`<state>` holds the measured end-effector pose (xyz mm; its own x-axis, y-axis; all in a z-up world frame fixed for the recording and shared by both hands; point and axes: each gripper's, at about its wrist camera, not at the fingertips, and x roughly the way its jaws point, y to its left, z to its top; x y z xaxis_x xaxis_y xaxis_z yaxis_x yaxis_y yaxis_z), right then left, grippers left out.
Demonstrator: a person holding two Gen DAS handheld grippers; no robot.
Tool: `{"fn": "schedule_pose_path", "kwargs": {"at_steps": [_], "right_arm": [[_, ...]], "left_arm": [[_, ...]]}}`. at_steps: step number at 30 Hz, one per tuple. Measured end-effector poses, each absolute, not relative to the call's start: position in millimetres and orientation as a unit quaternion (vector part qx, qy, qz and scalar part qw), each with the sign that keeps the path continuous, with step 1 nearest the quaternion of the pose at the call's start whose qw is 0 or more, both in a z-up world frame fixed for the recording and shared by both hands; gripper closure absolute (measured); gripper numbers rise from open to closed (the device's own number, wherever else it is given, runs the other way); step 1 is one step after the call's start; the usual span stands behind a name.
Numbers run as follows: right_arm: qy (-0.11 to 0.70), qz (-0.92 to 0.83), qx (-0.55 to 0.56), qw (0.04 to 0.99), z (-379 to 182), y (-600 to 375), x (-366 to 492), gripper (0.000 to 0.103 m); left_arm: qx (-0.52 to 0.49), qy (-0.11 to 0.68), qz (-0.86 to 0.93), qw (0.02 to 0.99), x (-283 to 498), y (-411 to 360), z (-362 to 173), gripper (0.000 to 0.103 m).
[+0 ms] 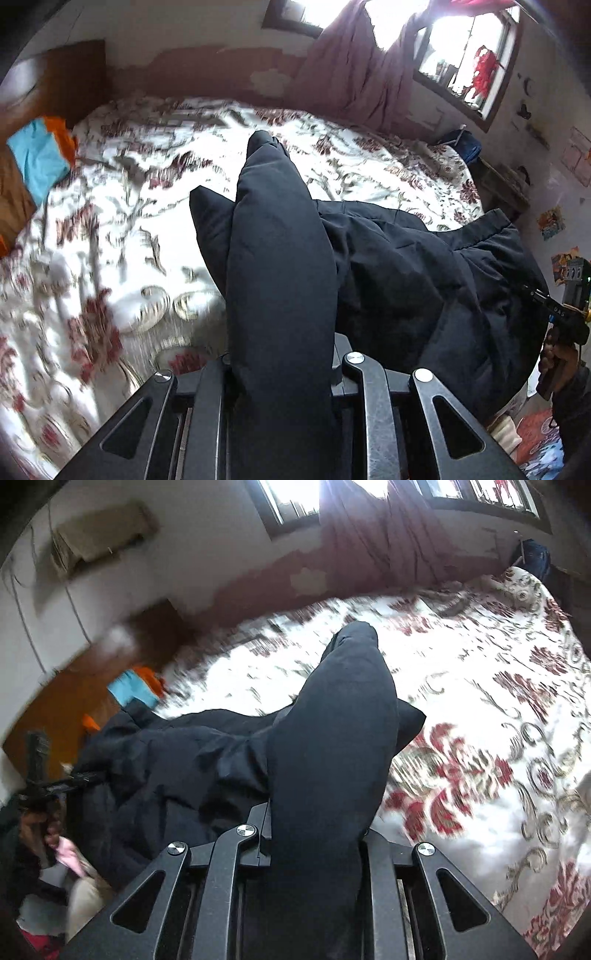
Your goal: Fold large clothes
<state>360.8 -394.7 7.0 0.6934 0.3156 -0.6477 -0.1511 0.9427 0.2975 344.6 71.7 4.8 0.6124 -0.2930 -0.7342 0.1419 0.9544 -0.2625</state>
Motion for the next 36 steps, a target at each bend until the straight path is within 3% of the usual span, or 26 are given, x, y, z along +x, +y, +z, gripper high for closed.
{"fn": "schedule_pose_path", "kwargs": {"at_steps": [7,8,11,13,15,18,25,36], "right_arm": [[0.38,0.075,0.196,0.901,-27.6,-422.0,345.1,0.069],[0.383,0.07,0.194,0.9,-28.7,-422.6,345.5,0.062],[0.389,0.047,0.183,0.902,-29.0,-420.8,343.4,0.028],[0.385,0.022,0.172,0.907,-29.0,-415.1,337.5,0.022],[0.38,0.007,0.162,0.911,-27.3,-414.7,333.8,0.016],[0.367,-0.015,0.152,0.917,-24.7,-412.4,321.8,0.012],[0.306,-0.035,0.125,0.943,-8.9,-397.4,283.8,0.005],[0.195,-0.023,0.078,0.977,35.5,-358.6,209.3,0.002]], "left_arm": [[-0.121,0.438,-0.101,0.885,334.8,84.0,-40.4,0.077],[-0.132,0.442,-0.098,0.882,334.9,87.4,-42.7,0.074],[-0.14,0.466,-0.077,0.87,338.9,92.2,-48.8,0.067],[-0.139,0.478,-0.058,0.865,339.2,92.8,-51.7,0.057],[-0.129,0.476,-0.022,0.87,335.9,94.5,-49.7,0.033],[-0.127,0.449,-0.003,0.884,324.6,96.1,-38.8,0.02],[-0.102,0.386,0.008,0.917,292.9,84.0,-9.8,0.002],[-0.077,0.265,-0.005,0.961,216.9,48.0,20.1,0.0]]}}
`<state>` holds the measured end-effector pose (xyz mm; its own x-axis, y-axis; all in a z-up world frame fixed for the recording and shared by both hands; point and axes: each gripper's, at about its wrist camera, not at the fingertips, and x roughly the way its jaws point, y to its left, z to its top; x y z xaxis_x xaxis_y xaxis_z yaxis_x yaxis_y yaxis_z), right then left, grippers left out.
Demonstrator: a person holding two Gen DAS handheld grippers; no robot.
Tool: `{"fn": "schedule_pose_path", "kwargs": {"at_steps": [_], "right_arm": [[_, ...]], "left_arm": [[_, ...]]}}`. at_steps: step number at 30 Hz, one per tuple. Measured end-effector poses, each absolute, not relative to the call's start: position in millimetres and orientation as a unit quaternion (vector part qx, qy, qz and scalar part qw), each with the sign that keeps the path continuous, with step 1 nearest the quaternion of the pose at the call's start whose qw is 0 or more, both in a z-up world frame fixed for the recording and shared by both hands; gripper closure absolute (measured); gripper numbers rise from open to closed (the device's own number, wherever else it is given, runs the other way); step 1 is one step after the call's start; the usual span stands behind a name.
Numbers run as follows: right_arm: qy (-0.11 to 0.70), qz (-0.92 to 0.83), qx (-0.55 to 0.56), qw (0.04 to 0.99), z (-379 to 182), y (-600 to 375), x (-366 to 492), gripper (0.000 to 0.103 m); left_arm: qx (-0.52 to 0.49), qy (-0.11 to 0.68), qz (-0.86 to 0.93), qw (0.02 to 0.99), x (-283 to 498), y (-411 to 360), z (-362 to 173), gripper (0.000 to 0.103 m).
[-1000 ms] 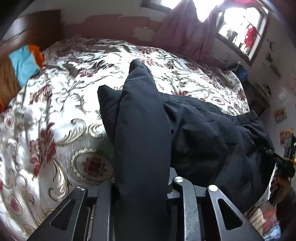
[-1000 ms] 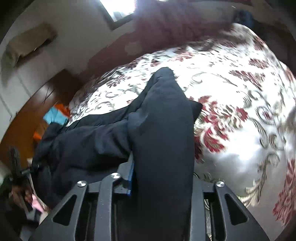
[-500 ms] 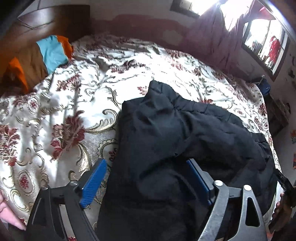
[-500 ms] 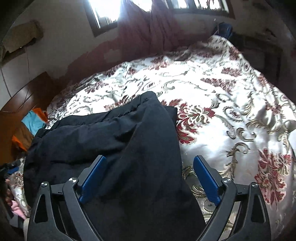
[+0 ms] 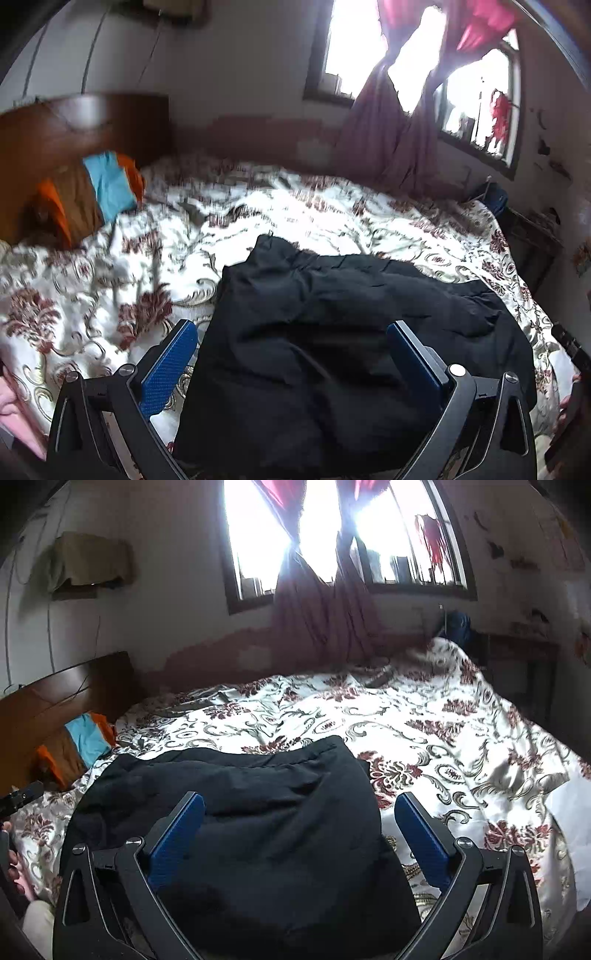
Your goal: Fold large clothes
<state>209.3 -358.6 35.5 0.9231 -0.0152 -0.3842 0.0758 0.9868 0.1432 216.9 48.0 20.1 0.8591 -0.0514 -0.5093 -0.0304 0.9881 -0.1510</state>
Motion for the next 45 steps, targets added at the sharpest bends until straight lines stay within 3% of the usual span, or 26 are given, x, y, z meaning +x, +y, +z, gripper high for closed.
{"fn": "schedule_pose_path", "kwargs": {"at_steps": [8,17,45], "right_arm": [[0.121,0.0,0.028,0.992,57.5,-314.9,155.8,0.002],[0.091,0.037,0.006,0.995,68.7,-275.3,114.9,0.002],[0.153,0.027,-0.028,0.987,13.1,-255.9,68.6,0.002]], "left_arm": [[-0.103,0.208,-0.026,0.972,156.9,32.9,32.9,0.0],[-0.115,0.197,-0.034,0.973,112.6,30.6,37.7,0.0],[-0.029,0.201,-0.005,0.979,44.4,20.0,-6.1,0.0]]}}
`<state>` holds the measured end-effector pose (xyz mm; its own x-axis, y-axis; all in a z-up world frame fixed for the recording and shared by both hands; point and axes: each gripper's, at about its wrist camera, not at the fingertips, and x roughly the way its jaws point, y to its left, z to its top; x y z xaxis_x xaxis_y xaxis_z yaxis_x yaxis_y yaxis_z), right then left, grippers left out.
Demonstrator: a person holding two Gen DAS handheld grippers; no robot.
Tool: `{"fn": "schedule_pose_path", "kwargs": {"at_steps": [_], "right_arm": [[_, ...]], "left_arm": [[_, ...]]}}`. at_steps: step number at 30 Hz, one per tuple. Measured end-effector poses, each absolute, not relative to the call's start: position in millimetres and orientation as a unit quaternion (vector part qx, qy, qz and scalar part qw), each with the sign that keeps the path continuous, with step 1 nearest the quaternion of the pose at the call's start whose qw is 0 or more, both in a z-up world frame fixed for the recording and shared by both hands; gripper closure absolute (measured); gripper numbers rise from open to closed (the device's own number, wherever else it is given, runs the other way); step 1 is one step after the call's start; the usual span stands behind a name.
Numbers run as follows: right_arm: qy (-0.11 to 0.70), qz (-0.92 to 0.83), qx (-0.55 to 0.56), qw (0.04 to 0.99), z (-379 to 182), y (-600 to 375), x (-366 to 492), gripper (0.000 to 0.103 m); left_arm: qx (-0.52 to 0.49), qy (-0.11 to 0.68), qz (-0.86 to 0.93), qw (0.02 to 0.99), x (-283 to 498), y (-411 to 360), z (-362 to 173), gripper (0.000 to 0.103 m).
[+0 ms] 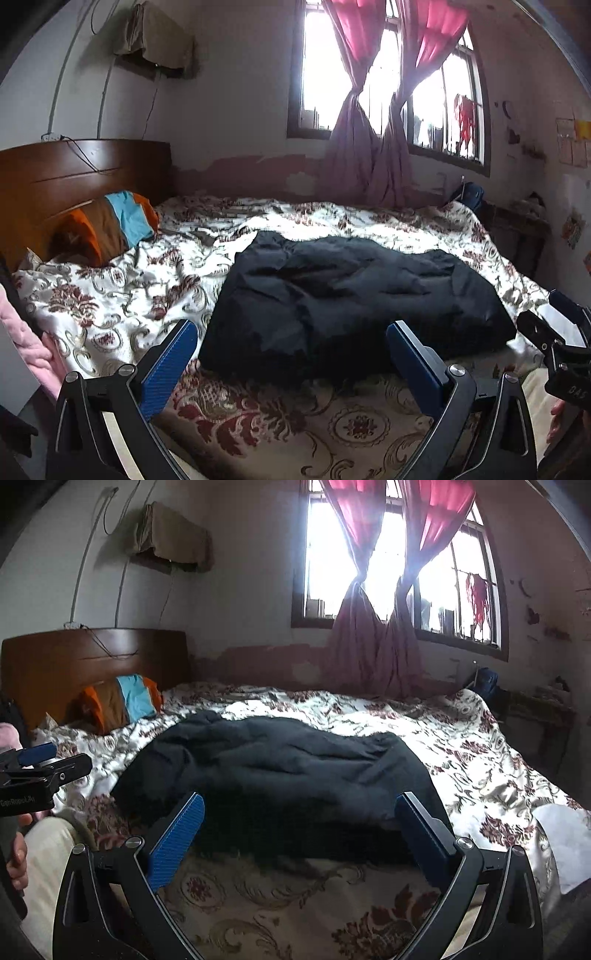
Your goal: Fold large clothes
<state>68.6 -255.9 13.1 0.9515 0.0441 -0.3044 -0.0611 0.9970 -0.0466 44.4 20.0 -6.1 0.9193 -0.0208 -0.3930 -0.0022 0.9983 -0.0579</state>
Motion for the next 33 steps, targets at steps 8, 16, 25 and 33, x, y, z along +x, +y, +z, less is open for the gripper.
{"fn": "schedule_pose_path", "kwargs": {"at_steps": [8,16,25,33], "right_arm": [[0.173,0.028,-0.011,0.985,1.5,-263.4,76.2,0.002],[0.193,0.034,-0.013,0.981,-8.3,-260.9,82.4,0.002],[0.201,0.031,-0.007,0.979,-12.0,-261.7,85.9,0.002],[0.201,0.031,-0.008,0.979,-12.7,-260.6,86.4,0.002]], "left_arm": [[-0.025,0.232,-0.017,0.972,46.0,14.0,-33.8,0.0],[-0.03,0.236,-0.012,0.971,48.0,15.5,-37.4,0.0],[-0.024,0.244,-0.009,0.969,50.4,13.9,-41.5,0.0],[-0.025,0.244,-0.008,0.969,50.7,14.3,-41.4,0.0]]}}
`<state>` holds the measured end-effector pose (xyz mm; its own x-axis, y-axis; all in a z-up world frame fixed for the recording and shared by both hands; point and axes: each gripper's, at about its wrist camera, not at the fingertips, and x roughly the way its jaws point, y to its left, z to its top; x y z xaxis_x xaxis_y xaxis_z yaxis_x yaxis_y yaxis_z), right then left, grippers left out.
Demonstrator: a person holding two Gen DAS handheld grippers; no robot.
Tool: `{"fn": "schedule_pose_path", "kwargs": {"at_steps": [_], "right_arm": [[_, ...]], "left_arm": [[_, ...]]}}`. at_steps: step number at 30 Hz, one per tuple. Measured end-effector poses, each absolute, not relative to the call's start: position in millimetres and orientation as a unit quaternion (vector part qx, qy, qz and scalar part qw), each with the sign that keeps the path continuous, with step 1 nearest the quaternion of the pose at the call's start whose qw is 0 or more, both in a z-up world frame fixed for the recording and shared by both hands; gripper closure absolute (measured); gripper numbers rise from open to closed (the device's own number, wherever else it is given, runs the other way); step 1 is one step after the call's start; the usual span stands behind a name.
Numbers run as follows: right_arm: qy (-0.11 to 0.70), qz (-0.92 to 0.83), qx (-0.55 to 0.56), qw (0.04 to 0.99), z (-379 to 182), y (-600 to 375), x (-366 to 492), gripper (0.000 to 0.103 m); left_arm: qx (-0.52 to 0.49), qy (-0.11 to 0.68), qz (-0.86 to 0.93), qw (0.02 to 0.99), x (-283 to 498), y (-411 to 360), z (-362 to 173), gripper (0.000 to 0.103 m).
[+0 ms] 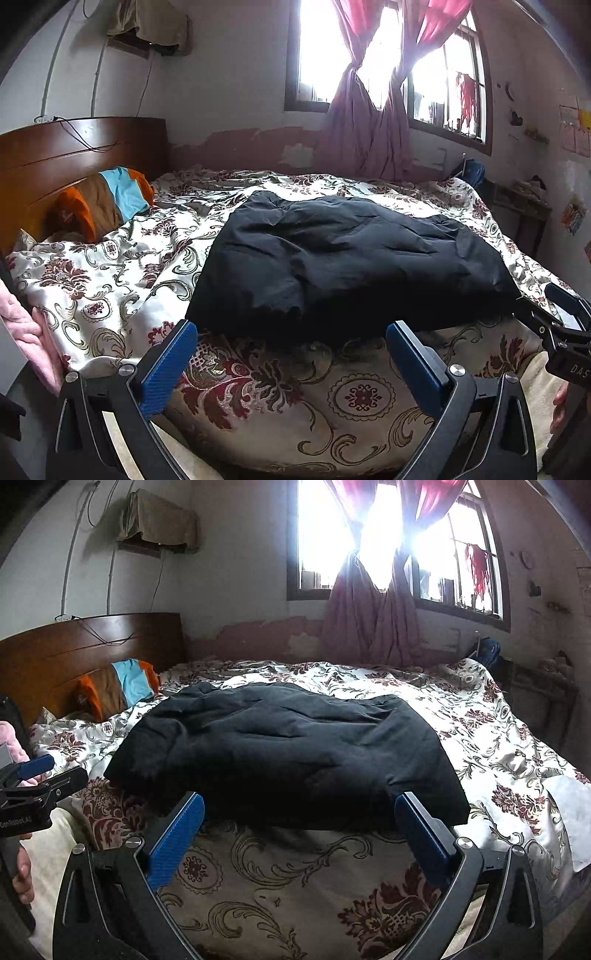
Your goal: Fold large clothes
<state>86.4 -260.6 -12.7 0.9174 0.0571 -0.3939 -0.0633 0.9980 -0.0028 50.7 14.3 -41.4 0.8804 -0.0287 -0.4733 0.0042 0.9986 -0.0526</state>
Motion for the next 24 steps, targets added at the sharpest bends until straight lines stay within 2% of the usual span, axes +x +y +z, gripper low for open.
{"fn": "schedule_pose_path", "kwargs": {"at_steps": [24], "right_arm": [[0.201,0.031,-0.007,0.979,-12.8,-261.7,86.3,0.002]], "left_arm": [[-0.025,0.245,-0.007,0.969,50.9,12.0,-40.6,0.0]]}}
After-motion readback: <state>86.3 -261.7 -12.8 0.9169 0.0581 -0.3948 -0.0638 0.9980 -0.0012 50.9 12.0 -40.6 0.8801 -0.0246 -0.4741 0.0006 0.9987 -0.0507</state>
